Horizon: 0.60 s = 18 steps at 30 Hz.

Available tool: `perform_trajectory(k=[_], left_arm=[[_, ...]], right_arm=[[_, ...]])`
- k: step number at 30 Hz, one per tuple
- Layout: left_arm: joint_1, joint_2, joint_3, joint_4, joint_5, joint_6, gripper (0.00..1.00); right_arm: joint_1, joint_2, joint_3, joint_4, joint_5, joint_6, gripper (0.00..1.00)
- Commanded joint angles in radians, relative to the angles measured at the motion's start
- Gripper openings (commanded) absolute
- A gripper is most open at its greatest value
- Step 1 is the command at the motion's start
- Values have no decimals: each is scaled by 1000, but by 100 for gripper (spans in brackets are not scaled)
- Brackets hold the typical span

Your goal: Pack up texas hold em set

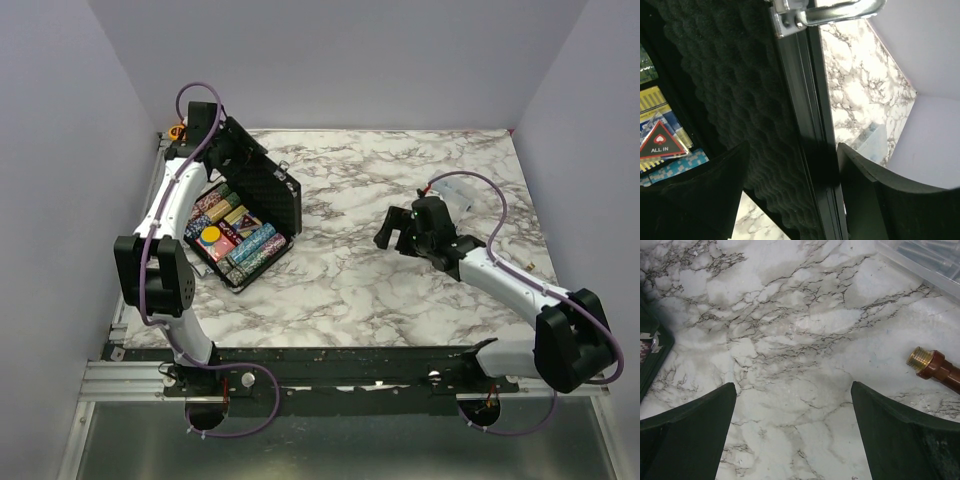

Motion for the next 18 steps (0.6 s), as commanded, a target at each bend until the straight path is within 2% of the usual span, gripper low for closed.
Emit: perform_trajectory(k=[1, 8, 18], left_arm=[[28, -31, -71, -59, 7, 82, 66], [106, -156, -235, -25, -16, 143, 57], [156, -281, -370, -48, -11, 187, 56]], right_arm=[[-4, -63, -27, 48, 43, 8, 99], [-4, -52, -25, 48, 41, 12, 99], [-4, -44, -23, 47, 32, 17, 99]])
